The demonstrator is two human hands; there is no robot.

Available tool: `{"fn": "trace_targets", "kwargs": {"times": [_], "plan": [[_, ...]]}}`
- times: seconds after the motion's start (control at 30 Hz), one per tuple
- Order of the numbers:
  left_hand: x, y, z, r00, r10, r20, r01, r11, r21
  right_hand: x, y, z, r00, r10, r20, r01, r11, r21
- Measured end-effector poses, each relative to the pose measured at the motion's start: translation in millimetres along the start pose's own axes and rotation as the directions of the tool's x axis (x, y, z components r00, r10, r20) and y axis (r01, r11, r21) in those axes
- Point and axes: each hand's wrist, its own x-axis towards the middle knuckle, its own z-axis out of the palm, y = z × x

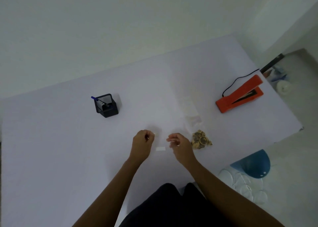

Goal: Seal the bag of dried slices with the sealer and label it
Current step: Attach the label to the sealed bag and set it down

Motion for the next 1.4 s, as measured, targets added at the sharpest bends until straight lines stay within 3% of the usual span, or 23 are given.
{"fn": "trace_targets", "kwargs": {"times": [0.1, 0.2, 0.43, 0.6, 0.73, 0.83, 0.9, 0.97, 1.13, 1.4], "plan": [[-6, -10, 11, 0.998, -0.041, 0.054, 0.041, 0.999, 0.008, -1, 5, -5, 0.998, 0.058, -0.030, -0.058, 0.998, 0.011], [-15, -14, 22, 0.996, -0.049, 0.074, 0.051, 0.998, -0.024, -7, 9, -5, 1.000, 0.020, -0.021, -0.021, 1.000, -0.015], [-21, 11, 35, 0.995, 0.101, 0.027, -0.100, 0.995, -0.017, -12, -8, -9, 0.989, -0.137, 0.058, 0.138, 0.990, -0.007], [-4, 35, 55, 0.982, 0.167, 0.091, -0.169, 0.986, 0.005, 3, -12, -36, 0.993, -0.102, 0.065, 0.096, 0.991, 0.095], [11, 55, 79, 0.987, 0.117, 0.105, -0.113, 0.993, -0.042, 25, -13, -71, 0.999, 0.007, 0.038, -0.013, 0.985, 0.174], [26, 68, 99, 0.998, -0.030, 0.049, 0.034, 0.996, -0.081, 47, -15, -100, 0.993, 0.119, 0.011, -0.118, 0.966, 0.231], [37, 74, 113, 0.988, -0.117, 0.098, 0.127, 0.987, -0.101, 63, -13, -115, 0.985, 0.167, 0.034, -0.170, 0.954, 0.247], [48, 79, 128, 0.985, -0.119, 0.126, 0.133, 0.985, -0.111, 78, -13, -127, 0.982, 0.172, 0.082, -0.187, 0.952, 0.241], [74, 85, 157, 0.985, -0.166, 0.049, 0.171, 0.980, -0.105, 112, -6, -147, 0.973, 0.169, 0.159, -0.198, 0.962, 0.189], [93, 76, 179, 0.951, -0.309, 0.022, 0.309, 0.950, -0.032, 160, 19, -147, 0.978, 0.081, 0.190, -0.044, 0.980, -0.194]]}}
